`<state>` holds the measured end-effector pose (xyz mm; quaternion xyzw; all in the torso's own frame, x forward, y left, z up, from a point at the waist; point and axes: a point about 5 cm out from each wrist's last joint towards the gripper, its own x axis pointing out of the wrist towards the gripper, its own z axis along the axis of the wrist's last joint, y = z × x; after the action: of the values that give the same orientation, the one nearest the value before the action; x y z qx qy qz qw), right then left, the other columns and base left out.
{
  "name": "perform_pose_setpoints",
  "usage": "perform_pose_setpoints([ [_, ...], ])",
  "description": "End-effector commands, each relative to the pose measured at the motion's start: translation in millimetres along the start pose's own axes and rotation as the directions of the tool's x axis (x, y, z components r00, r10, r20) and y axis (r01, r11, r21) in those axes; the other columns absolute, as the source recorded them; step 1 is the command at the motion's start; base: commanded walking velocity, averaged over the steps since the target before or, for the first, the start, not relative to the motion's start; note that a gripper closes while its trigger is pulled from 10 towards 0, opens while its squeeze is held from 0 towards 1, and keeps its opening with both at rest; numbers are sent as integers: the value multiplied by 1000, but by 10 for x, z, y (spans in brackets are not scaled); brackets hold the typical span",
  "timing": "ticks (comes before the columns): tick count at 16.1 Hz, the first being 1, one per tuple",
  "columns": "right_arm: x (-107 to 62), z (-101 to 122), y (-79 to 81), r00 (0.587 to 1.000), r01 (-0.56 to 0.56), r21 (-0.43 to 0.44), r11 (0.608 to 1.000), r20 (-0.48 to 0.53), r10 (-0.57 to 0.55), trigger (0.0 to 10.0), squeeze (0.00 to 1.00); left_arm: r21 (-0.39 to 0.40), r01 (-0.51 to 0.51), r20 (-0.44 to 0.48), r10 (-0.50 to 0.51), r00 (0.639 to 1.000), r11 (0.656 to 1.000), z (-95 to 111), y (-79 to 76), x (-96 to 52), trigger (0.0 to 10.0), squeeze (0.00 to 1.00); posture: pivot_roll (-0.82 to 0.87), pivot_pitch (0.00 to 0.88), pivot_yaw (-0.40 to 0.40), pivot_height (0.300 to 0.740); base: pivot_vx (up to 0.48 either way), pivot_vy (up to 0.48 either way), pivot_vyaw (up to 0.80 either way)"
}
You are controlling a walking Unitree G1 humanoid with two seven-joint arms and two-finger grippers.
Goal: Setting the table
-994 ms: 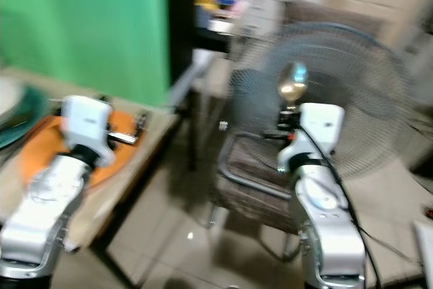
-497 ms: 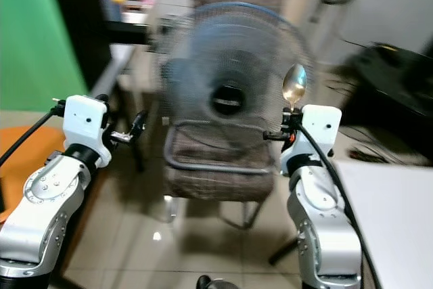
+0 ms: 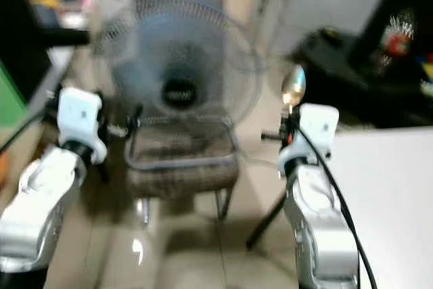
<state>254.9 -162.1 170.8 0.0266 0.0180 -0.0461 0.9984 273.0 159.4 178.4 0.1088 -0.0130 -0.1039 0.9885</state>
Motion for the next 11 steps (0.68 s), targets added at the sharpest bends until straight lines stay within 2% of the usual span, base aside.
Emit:
perform_pose_setpoints([
  [1, -4, 5, -68, 999, 38, -1, 999, -3, -38, 10000, 0, 0, 22, 12, -22, 1000, 1000, 31, -46, 24, 10000, 0, 52, 0, -41, 740, 0, 0, -800],
  [9, 1, 48, -67, 997, 67, -8, 998, 25, -66, 10000, 0, -35, 25, 20, -24, 1000, 999, 39, -37, 78, 10000, 0, 40, 0, -22, 740, 0, 0, -800],
  [11, -7, 57, -60, 998, 64, -11, 998, 30, -64, 10000, 0, -40, 27, 25, -26, 999, 999, 46, -36, 88, 10000, 0, 38, 0, -23, 740, 0, 291, -800],
])
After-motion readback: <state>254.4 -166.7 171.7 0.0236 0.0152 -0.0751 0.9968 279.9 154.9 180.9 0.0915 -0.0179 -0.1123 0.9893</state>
